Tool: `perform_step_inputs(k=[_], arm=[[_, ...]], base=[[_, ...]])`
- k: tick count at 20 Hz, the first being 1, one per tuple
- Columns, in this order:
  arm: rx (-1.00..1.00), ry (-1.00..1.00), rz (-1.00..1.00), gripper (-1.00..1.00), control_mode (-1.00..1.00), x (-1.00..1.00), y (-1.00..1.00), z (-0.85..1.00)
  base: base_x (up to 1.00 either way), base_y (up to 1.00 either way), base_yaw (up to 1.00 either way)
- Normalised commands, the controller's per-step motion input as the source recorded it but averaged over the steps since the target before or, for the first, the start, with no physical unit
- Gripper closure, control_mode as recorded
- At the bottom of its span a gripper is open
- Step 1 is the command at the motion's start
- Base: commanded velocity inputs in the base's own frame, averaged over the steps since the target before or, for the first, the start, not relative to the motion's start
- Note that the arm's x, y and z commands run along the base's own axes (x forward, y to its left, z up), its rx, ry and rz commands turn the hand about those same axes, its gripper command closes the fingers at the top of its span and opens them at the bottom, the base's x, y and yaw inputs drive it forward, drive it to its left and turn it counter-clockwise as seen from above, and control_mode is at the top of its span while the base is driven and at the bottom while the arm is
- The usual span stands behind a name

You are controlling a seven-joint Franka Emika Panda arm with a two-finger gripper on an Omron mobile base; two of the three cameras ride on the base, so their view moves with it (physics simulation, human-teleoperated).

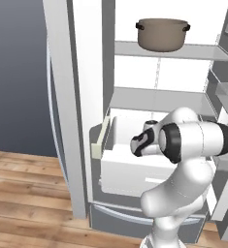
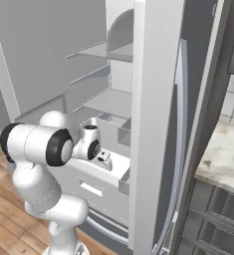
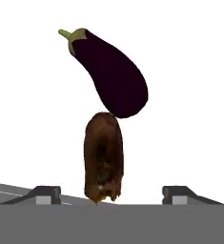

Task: Place the sweet potato and eggplant inside the fridge drawer. Close the drawer after placing the vegetables.

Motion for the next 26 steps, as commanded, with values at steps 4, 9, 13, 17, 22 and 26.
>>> perform_step_inputs(k=[4,9,13,17,22,26], arm=[[0.0,-0.08,0.0,-1.0,-1.0,0.0,-0.02,0.59],[0.0,-0.17,0.0,-1.0,-1.0,-0.07,-0.04,0.88],[0.0,-0.28,0.0,-1.0,-1.0,-0.36,0.0,1.0],[-0.01,-0.32,0.0,-1.0,-1.0,-0.61,0.02,1.0],[0.0,-0.3,0.0,-1.0,-1.0,-0.9,0.14,0.99],[0.0,-0.14,0.0,-1.0,-1.0,-1.0,0.44,0.45]], base=[[0.0,0.0,0.0],[0.0,0.0,0.0],[0.0,0.0,0.0],[0.0,0.0,0.0],[0.0,0.0,0.0],[0.0,0.0,0.0]])
